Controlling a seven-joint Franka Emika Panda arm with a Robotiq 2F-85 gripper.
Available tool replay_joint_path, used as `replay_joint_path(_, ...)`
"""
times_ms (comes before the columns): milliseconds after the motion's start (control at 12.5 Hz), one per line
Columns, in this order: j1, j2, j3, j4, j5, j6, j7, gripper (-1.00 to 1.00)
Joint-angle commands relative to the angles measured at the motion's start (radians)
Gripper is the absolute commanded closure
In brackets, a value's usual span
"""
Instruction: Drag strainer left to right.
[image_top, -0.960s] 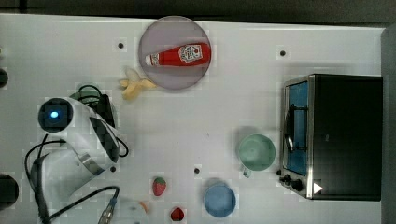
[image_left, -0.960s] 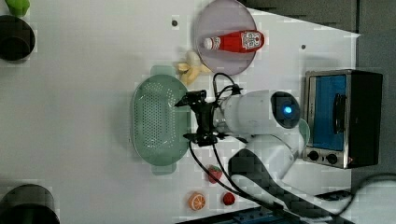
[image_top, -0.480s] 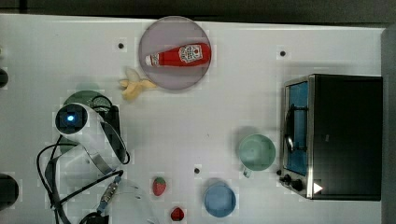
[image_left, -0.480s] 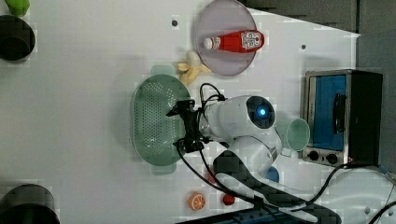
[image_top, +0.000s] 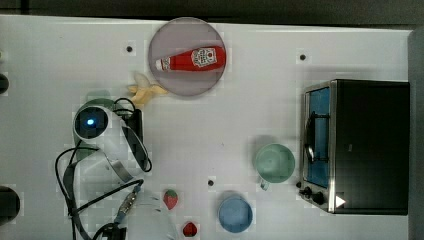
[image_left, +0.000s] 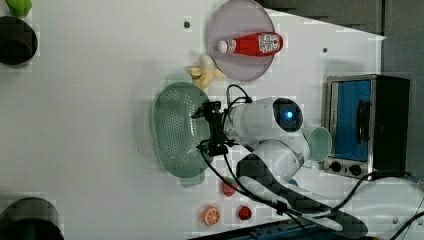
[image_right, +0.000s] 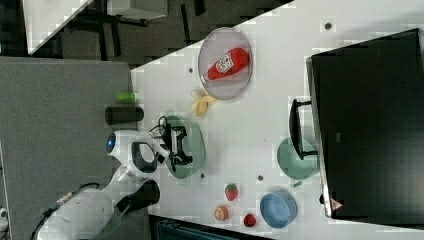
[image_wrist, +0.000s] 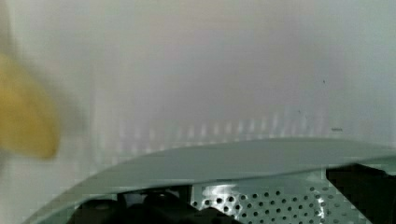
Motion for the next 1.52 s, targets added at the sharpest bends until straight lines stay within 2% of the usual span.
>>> replay_joint_path(80, -0.015, -0.055, -0.03, -0.04, -0.001, 0.014, 0.049, -1.0)
replay_joint_path(400, -0.039, -0.115, -0.098, -0.116, -0.001, 0.03, 0.012, -1.0)
replay_joint_path(640, -0.059, -0.142, -0.153, -0.157, -0.001, 0.042, -0.087, -1.0)
replay_joint_path(1520, -0.09, -0.173, -0.358, -0.247, -0.001, 0.114, -0.323, -1.0)
